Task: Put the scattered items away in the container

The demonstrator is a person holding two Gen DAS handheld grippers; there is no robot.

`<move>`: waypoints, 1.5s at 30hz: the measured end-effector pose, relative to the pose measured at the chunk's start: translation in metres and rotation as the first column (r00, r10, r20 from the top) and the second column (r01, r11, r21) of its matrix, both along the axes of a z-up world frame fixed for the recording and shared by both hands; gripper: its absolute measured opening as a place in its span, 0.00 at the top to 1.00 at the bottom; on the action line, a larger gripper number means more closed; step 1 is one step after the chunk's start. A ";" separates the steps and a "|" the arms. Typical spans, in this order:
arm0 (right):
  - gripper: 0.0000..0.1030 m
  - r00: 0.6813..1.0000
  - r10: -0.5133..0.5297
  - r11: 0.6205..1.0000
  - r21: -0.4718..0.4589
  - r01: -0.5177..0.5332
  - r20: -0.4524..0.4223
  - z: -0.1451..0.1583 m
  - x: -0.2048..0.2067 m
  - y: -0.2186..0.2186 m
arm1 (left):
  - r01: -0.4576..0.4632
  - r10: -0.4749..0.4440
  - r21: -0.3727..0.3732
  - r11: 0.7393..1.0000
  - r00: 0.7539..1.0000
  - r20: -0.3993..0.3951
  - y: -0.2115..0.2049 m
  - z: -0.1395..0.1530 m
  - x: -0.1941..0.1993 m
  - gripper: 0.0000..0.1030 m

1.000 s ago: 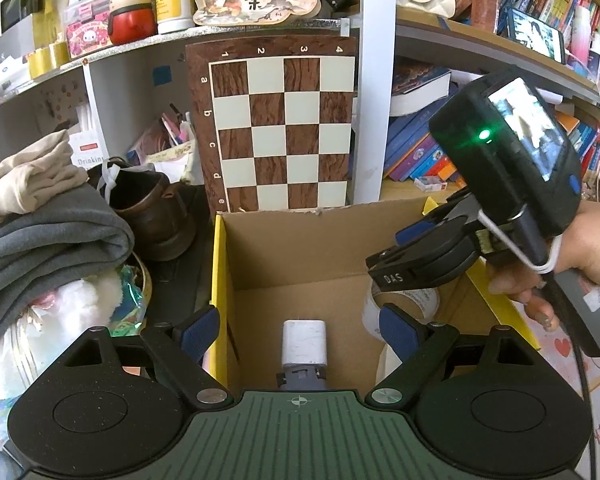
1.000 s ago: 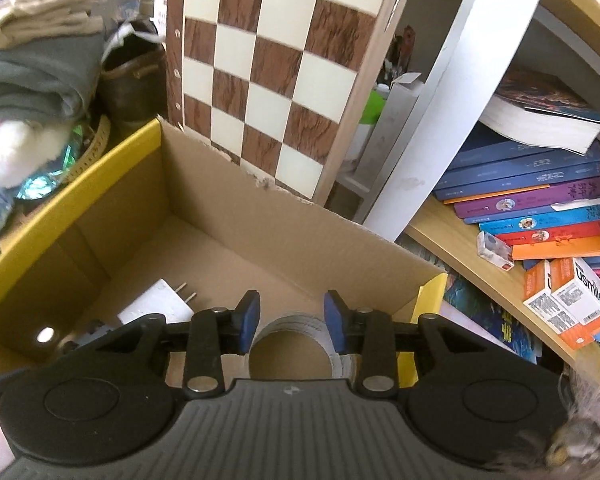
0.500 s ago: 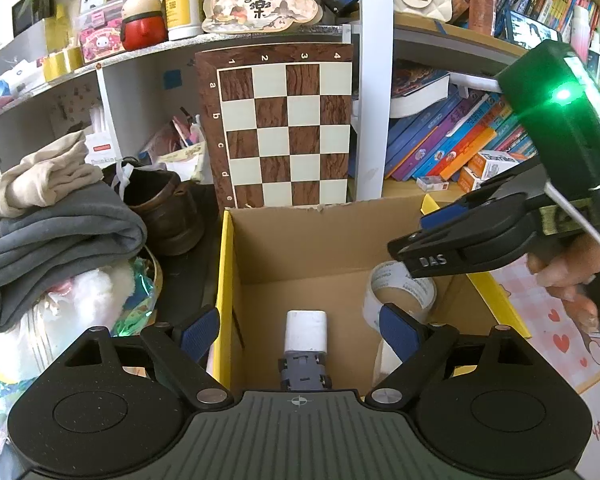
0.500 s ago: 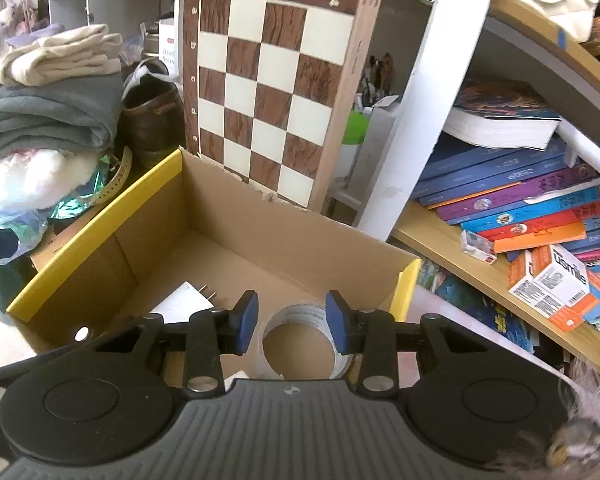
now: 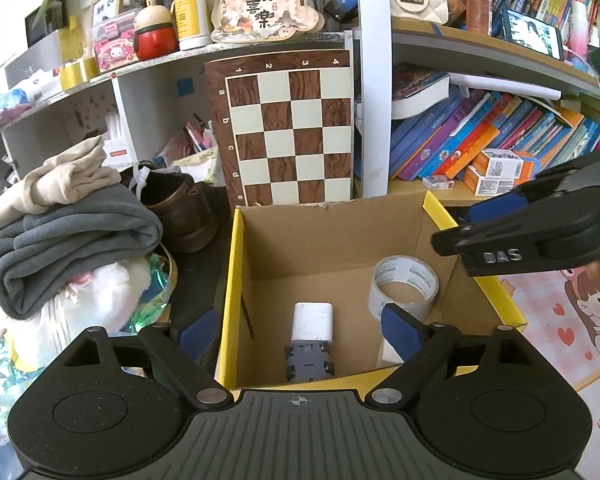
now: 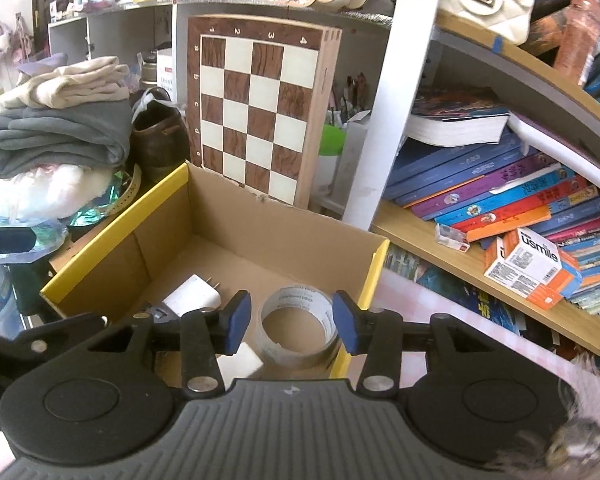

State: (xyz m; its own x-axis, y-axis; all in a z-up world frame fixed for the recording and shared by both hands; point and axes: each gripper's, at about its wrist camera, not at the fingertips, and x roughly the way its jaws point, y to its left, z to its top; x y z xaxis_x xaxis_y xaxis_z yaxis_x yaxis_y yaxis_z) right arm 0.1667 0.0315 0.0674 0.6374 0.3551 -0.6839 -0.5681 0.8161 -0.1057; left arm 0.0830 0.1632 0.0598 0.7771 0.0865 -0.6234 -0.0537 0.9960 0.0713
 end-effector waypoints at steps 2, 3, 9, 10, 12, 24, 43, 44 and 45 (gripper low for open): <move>0.55 1.000 -0.001 1.000 0.008 0.001 0.011 0.002 -0.008 -0.005 | -0.001 0.001 0.001 1.000 1.000 0.000 -0.001 0.000 -0.003 0.09; 0.54 1.000 -0.003 1.000 0.012 0.003 0.017 0.003 -0.011 -0.008 | -0.001 0.001 0.002 1.000 1.000 0.002 -0.002 0.001 -0.004 0.09; 0.50 0.999 -0.030 0.999 0.046 0.028 0.037 0.005 -0.031 -0.026 | -0.001 0.001 0.001 1.000 1.000 0.021 -0.008 0.006 -0.012 0.09; 0.50 0.999 -0.037 0.998 0.052 0.035 0.038 0.004 -0.034 -0.029 | 0.001 -0.001 0.003 1.000 1.000 0.025 -0.010 0.007 -0.013 0.09; 0.47 0.998 -0.049 0.997 0.065 0.047 0.039 0.004 -0.040 -0.035 | 0.003 -0.004 0.009 1.000 0.999 0.032 -0.013 0.007 -0.016 0.09; 0.25 0.983 -0.179 0.977 0.120 0.173 0.035 -0.018 -0.082 -0.079 | 0.019 -0.019 0.001 1.000 1.000 0.019 -0.040 -0.007 -0.037 0.09; 0.01 0.920 -0.390 0.918 0.101 0.384 0.044 -0.055 -0.147 -0.137 | 0.038 -0.038 -0.006 0.999 0.999 -0.001 -0.084 -0.035 -0.073 0.09; 0.00 0.920 -0.391 0.918 0.095 0.385 0.043 -0.056 -0.148 -0.137 | 0.036 -0.036 -0.004 0.999 0.999 -0.003 -0.086 -0.036 -0.074 0.09; 0.00 0.919 -0.391 0.918 0.089 0.387 0.043 -0.058 -0.150 -0.137 | 0.033 -0.033 -0.001 0.999 0.999 -0.006 -0.087 -0.037 -0.075 0.09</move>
